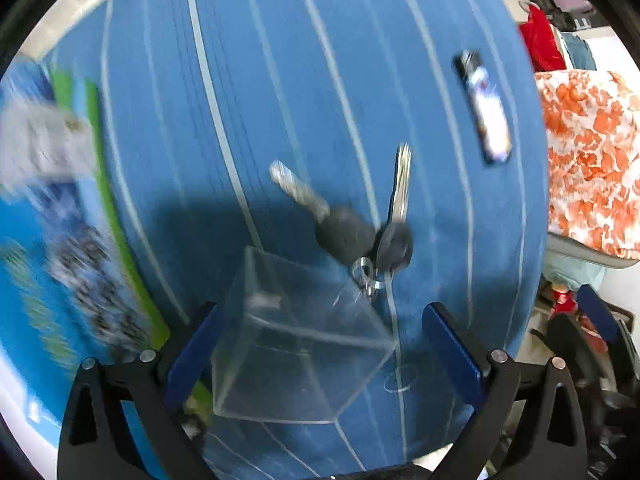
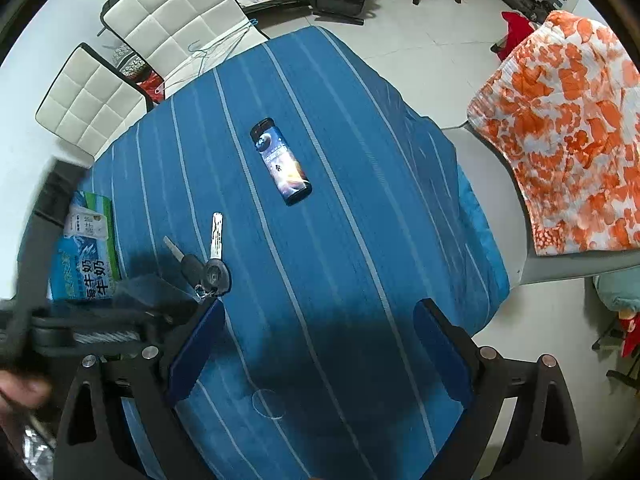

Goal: Organize rigid objects
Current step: 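Grasp the clear plastic cube box with the left tool while the right tool moves toward the lighter, then grasp the printed lighter with the right tool while the left tool holds the clear box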

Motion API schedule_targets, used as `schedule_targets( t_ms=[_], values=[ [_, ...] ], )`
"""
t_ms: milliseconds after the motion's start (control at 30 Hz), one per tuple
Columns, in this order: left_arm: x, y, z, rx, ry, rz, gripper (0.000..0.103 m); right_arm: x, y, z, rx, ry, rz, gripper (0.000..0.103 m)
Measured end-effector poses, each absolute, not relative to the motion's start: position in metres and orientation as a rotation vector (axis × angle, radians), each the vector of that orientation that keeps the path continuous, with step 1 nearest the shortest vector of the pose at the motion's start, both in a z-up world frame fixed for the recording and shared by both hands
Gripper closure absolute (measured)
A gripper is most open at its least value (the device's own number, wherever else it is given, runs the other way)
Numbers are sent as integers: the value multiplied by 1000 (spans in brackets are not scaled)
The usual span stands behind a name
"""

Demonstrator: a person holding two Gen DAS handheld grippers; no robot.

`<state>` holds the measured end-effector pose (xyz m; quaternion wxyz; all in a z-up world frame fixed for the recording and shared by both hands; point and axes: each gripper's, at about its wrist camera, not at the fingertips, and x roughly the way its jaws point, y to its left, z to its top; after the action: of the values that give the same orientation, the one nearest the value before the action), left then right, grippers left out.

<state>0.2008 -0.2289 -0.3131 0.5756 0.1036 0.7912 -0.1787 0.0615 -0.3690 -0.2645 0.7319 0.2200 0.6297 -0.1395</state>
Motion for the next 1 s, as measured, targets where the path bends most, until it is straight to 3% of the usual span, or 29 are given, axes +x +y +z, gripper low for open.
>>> schedule_targets(
  t_ms=[167,300,500,533,567,833,900,933,967,1000],
  values=[
    [173,-231,-320,258,1819,-432,2,51,-370,-263,480,1383,-317,6],
    [161,-230,-317,246,1778,-422,27,41,-370,-268,492,1394,-319,6],
    [167,-207,-307,213,1722,-367,27,47,-373,-268,504,1362,-323,6],
    [167,-205,-307,202,1705,-361,30,54,-374,-268,501,1345,-327,6],
    [167,-203,-307,196,1686,-356,39,62,-376,-268,494,1329,-333,6],
    [181,-215,-304,150,1640,-322,39,145,-380,-289,377,1289,-337,7],
    [191,-222,-299,155,1623,-314,40,164,-378,-305,346,1321,-333,14],
    [194,-226,-298,160,1616,-313,40,172,-376,-313,330,1345,-327,26],
    [197,-228,-298,162,1612,-312,40,179,-373,-324,306,1380,-321,48],
    [199,-230,-299,161,1609,-310,40,183,-370,-333,269,1405,-331,48]
  ],
)
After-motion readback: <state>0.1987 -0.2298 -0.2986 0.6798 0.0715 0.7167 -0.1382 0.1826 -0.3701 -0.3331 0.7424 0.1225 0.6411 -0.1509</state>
